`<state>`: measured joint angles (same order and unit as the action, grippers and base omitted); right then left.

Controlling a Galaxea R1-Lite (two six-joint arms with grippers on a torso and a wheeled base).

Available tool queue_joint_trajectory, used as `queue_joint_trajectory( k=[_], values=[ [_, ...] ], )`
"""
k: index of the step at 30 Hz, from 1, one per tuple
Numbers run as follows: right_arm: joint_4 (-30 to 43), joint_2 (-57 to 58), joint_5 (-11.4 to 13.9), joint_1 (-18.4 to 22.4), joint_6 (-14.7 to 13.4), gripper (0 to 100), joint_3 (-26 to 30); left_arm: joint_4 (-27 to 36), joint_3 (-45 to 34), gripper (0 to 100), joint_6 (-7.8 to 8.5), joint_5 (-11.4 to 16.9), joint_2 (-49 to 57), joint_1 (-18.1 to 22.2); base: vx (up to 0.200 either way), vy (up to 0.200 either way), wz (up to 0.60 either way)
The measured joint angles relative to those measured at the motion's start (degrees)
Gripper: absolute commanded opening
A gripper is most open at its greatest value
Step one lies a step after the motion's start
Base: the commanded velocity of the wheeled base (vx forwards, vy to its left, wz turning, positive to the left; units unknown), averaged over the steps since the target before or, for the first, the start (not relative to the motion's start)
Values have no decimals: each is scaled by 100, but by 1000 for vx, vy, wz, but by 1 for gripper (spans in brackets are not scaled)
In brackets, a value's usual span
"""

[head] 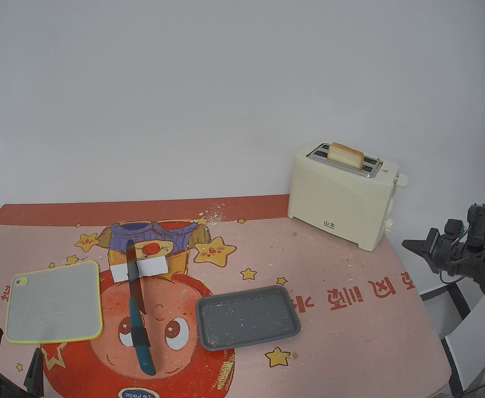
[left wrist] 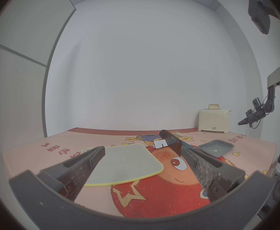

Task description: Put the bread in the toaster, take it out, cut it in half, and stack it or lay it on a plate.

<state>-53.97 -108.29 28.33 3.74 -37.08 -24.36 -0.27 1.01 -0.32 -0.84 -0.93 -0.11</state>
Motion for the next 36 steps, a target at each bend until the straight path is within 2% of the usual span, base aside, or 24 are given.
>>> queue_joint_trajectory(
  k=[7, 16, 28, 36],
  values=[
    [-323, -434, 21, -179, -121, 0, 85, 2, 0, 100, 0, -2, 0, 1, 0, 0, 0],
    [-349, -605, 5, -174, -723, 0, -205, 2, 0, 100, -1, -2, 0, 1, 0, 0, 0],
    [-351, -709, -55, -151, -745, 0, -430, 2, 0, 100, -1, -2, 0, 0, 0, 0, 0],
    [-349, -833, -258, -151, -752, 0, -560, 2, 0, 100, -1, -2, 0, 1, 0, 0, 0]
  ],
)
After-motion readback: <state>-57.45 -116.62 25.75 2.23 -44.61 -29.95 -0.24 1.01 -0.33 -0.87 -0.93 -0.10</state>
